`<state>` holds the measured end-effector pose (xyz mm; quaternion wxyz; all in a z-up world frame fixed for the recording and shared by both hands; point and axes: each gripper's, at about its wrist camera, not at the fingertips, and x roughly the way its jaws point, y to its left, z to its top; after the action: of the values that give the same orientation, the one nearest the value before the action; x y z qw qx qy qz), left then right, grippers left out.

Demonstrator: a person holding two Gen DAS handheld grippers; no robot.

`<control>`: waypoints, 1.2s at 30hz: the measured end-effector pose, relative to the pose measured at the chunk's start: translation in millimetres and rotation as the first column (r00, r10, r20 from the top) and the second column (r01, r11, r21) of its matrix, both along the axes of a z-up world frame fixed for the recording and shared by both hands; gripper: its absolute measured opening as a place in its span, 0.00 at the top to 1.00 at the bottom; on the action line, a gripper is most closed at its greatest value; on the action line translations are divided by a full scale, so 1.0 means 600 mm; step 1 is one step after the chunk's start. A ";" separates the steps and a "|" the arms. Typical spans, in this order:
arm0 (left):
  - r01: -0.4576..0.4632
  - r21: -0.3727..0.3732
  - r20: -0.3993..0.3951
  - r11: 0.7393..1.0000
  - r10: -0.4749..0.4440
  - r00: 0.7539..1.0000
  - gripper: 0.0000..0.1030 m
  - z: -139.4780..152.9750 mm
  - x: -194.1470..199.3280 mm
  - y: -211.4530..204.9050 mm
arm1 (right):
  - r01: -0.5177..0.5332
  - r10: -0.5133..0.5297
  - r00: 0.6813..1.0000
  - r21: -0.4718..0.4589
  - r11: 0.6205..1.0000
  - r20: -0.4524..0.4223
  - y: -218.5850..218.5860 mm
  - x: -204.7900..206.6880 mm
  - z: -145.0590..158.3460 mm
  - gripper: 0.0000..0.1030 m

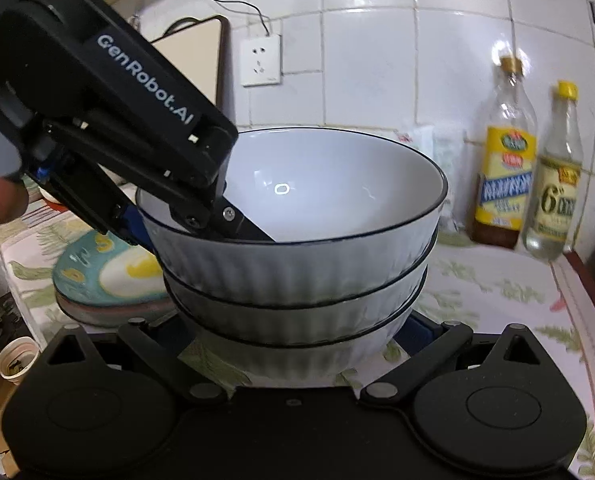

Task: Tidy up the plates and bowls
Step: 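Lift the bowl stack and carry it over the teal egg plate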

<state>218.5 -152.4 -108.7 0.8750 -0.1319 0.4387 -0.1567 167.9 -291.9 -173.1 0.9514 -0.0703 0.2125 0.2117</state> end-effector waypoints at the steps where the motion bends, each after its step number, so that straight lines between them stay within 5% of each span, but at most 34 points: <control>1: -0.004 -0.004 0.004 1.000 0.004 1.000 0.58 0.006 -0.003 0.008 | -0.005 0.005 1.000 -0.001 1.000 0.002 0.006 0.001 0.007 0.01; 11: -0.085 -0.013 -0.015 0.996 0.085 0.996 0.59 0.049 -0.007 0.125 | -0.122 0.122 0.992 -0.002 0.993 0.028 0.103 0.022 0.043 0.01; 20: -0.163 0.005 -0.041 0.987 0.163 0.986 0.58 0.028 0.010 0.228 | -0.179 0.180 0.984 0.027 0.983 -0.008 0.199 0.055 0.020 0.01; 36: -0.140 0.001 -0.035 0.990 0.140 0.989 0.59 -0.037 0.046 0.256 | -0.108 0.107 0.989 -0.004 0.994 -0.105 0.245 0.078 -0.027 0.01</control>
<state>246.4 1.3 -130.6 0.8758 -0.1657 0.4437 -0.0926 214.7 -144.9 -189.4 0.9258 -0.0748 0.2591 0.2649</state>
